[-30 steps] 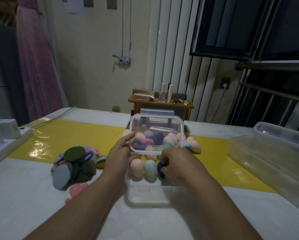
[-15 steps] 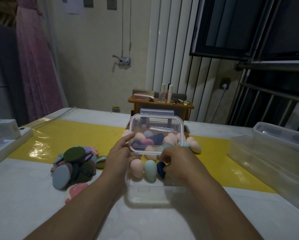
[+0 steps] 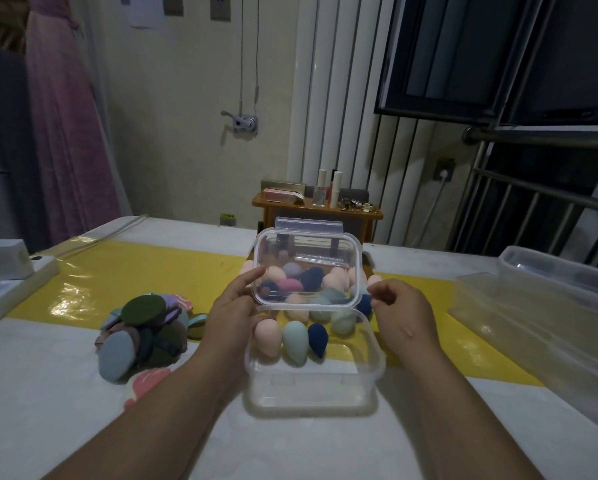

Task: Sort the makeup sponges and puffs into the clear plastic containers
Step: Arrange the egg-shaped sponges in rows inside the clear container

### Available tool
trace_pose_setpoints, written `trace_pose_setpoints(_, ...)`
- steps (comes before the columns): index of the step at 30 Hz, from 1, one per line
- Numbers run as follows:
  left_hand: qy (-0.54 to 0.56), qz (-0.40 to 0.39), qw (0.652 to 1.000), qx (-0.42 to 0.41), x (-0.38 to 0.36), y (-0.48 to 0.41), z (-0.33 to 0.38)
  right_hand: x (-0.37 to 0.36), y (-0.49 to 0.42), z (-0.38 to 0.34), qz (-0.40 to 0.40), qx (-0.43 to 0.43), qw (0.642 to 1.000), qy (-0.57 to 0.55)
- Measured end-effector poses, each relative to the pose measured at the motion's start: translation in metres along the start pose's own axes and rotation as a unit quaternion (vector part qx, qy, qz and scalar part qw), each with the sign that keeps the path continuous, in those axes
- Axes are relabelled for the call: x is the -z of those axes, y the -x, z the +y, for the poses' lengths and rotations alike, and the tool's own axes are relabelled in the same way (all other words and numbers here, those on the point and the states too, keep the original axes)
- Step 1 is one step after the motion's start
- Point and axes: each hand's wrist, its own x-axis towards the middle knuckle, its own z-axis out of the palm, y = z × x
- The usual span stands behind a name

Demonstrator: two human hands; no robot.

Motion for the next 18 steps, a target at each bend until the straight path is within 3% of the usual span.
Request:
trace_pose_setpoints(7,-0.001,0.007,1.0,0.007,0.0,0.002,0.003,-0.01,-0.004,0.017,-0.09,-0.017,0.995,0.035)
trace_pose_setpoints(12,-0.005,0.011,1.0,0.004,0.0,0.004,0.006,-0.011,0.0,0.012,-0.159,-0.006,0.987,-0.028)
trace_pose_setpoints(15,0.001,0.017,1.0,0.001,0.0,0.004,0.007,-0.012,-0.003,0.013,-0.167,-0.048,0.981,-0.088)
trace_pose_setpoints(18,0.0,0.013,1.0,-0.001,-0.002,0.006,0.008,-0.014,0.001,0.014,-0.161,-0.053,0.984,-0.056)
